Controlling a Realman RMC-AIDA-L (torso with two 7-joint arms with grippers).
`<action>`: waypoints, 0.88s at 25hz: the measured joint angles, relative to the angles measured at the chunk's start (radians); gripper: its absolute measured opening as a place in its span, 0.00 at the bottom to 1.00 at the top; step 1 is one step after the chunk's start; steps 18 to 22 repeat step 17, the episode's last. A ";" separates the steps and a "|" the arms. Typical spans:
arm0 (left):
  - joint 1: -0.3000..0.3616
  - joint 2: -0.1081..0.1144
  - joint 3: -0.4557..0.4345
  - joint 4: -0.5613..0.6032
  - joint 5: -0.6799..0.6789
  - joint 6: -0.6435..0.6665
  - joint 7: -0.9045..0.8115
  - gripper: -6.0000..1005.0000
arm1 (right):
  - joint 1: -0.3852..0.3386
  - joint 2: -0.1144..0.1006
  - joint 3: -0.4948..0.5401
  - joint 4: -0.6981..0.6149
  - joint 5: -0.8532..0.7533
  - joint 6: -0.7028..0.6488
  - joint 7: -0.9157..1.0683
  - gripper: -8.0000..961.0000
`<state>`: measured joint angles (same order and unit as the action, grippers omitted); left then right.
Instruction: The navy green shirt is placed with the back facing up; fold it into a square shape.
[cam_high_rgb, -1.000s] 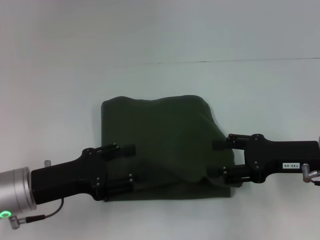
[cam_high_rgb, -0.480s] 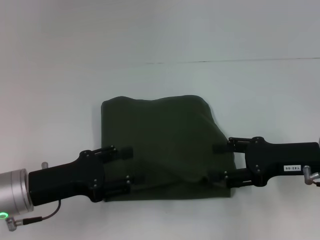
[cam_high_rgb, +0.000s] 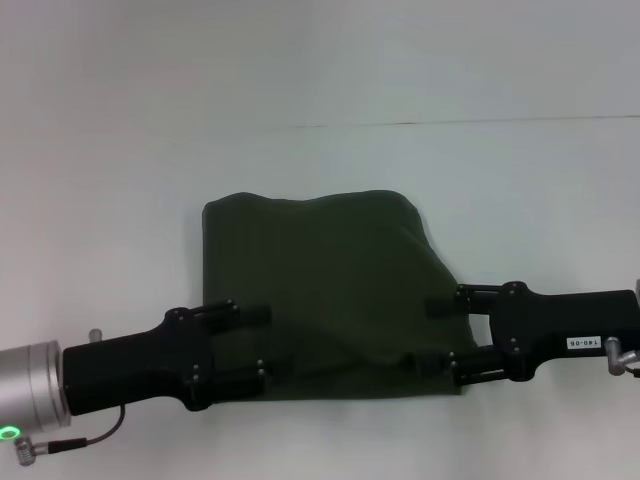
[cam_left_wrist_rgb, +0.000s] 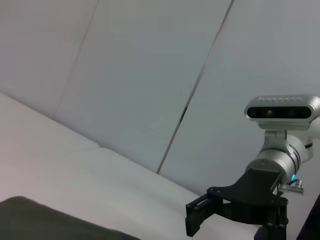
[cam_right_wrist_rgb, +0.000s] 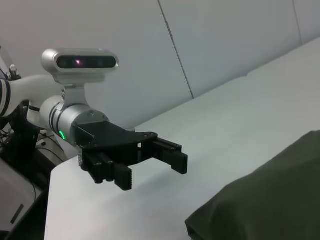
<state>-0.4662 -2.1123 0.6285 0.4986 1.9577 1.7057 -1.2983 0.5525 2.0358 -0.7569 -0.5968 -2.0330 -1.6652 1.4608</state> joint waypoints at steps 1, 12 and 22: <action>-0.001 0.000 0.000 0.000 0.003 -0.001 -0.002 0.78 | 0.000 0.000 0.000 0.000 0.000 0.002 0.002 0.95; -0.003 0.000 0.000 0.000 0.009 -0.002 -0.007 0.78 | 0.002 0.000 0.003 0.000 -0.003 0.005 0.005 0.95; -0.003 0.000 0.000 0.000 0.009 -0.002 -0.007 0.78 | 0.004 -0.001 0.002 0.000 -0.003 0.006 0.005 0.95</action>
